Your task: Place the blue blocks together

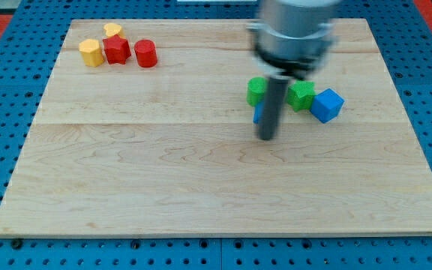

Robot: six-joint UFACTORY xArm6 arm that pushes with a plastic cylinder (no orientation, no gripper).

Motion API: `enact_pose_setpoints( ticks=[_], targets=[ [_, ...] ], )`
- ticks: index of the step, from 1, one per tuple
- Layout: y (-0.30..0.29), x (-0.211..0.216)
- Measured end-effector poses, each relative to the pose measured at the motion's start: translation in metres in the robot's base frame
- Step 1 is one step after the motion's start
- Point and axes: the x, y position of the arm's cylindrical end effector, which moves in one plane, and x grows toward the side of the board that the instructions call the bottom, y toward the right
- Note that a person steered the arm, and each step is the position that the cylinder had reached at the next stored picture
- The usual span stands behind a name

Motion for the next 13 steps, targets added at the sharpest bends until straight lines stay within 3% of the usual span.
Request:
enact_pose_setpoints(
  ticks=[1,2,3,4,5,6,7,8,10,13],
  targets=[
    [-0.106,-0.055],
    [-0.204,-0.061],
    [-0.167,-0.055],
    [-0.113,0.009],
    [0.012,0.062],
    [0.151,0.064],
    [0.230,0.002],
    [0.250,-0.035],
    [0.141,-0.047],
    [0.059,-0.038]
  ],
)
